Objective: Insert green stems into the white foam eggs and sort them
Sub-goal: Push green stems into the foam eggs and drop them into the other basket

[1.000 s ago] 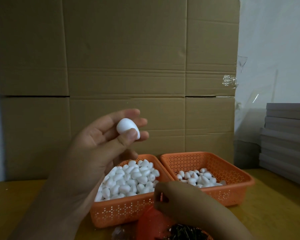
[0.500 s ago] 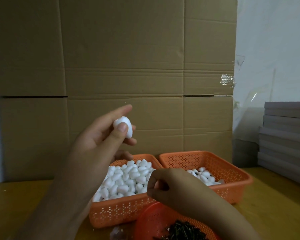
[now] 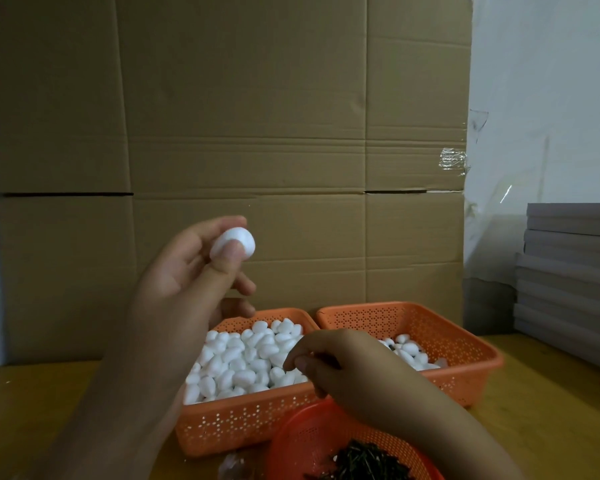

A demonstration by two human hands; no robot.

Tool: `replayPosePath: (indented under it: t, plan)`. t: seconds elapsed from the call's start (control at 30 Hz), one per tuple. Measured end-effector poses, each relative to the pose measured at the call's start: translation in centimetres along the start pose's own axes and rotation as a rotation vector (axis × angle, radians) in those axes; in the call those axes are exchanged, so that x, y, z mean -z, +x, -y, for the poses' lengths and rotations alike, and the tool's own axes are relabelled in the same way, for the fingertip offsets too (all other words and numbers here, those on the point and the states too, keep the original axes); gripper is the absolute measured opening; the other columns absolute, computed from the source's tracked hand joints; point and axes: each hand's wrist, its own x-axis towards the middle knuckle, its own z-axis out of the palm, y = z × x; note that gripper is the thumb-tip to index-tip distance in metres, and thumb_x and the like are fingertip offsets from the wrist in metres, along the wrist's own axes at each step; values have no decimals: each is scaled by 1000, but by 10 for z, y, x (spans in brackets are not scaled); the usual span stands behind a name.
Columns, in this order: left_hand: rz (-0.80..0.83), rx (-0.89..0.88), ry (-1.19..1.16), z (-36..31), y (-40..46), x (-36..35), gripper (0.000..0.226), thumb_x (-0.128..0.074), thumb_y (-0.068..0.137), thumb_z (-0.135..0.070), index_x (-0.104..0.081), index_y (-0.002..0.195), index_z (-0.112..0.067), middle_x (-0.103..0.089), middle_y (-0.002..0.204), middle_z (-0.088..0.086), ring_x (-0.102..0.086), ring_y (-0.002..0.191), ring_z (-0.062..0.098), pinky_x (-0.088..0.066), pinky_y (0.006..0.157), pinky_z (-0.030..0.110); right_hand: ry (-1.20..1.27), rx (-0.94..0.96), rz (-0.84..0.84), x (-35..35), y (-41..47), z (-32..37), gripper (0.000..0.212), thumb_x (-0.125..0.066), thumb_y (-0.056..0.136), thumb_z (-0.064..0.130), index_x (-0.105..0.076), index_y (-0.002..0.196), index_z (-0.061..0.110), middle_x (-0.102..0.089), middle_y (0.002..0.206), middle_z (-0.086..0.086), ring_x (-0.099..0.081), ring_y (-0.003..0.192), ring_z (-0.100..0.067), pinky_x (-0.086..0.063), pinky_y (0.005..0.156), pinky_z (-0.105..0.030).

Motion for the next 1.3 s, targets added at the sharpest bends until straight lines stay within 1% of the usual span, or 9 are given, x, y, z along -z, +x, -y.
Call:
replayPosePath:
  t: [0.1,0.23,0.4,0.57,0.77,1.03,1.17,1.23,1.3]
  plan:
    - [11,-22,31,3,1,1,31,-70,61,-30,-73,91,-36,-73,88,-5,-66,70,5,-53,57,17,24,-1,-3,1,-1,2,18,-49,98,31,-67,99,35,-57,60,15,-55,55,9,-36,51,-11]
    - [34,-62,23,4,2,2,32,-71,61,-20,-74,91,-32,-74,103,-3,-71,88,11,-54,62,15,49,6,-2,1,-2,3,17,-51,96,33,-67,98,37,-60,64,12,-56,58,4,-44,55,-16]
    - [55,-36,32,3,-1,-2,34,-71,63,-36,-70,97,-30,-76,98,0,-73,78,13,-54,62,17,205,46,-50,4,-2,8,14,-55,96,27,-67,93,34,-64,62,12,-58,56,-2,-51,62,-28]
    - [103,1,53,0,-2,-2,31,-67,68,-42,-71,98,-37,-75,99,-3,-70,72,9,-55,62,18,628,73,-158,15,-4,16,5,-55,96,11,-59,99,11,-73,73,-3,-68,61,-13,-47,54,-29]
    - [167,93,-8,2,-4,-6,26,-68,68,-41,-72,92,-31,-76,100,1,-70,70,11,-54,59,19,993,106,-327,29,-12,26,24,-66,73,26,-62,84,5,-75,84,-13,-72,74,-19,-55,62,-20]
    - [192,105,19,6,-5,-9,29,-70,66,-43,-72,94,-32,-76,99,0,-71,71,12,-54,60,21,1058,116,-486,30,-14,27,27,-73,64,38,-68,78,15,-74,94,-4,-71,93,-15,-57,77,-23]
    - [203,104,30,6,-5,-9,28,-69,67,-44,-72,93,-34,-76,100,0,-70,70,10,-54,62,22,1005,71,-526,30,-15,27,22,-72,63,43,-68,70,22,-65,70,4,-64,69,-10,-55,68,-22]
    - [207,108,22,6,-5,-10,28,-69,67,-42,-72,93,-33,-76,99,0,-70,69,10,-54,60,21,1027,89,-528,30,-15,30,22,-71,65,42,-67,72,21,-56,61,1,-53,58,-10,-49,60,-21]
    - [214,112,17,6,-6,-11,27,-69,68,-41,-72,93,-32,-76,98,1,-70,69,11,-55,60,21,1069,127,-537,29,-15,33,26,-71,65,38,-67,76,15,-59,60,0,-55,55,-9,-49,57,-18]
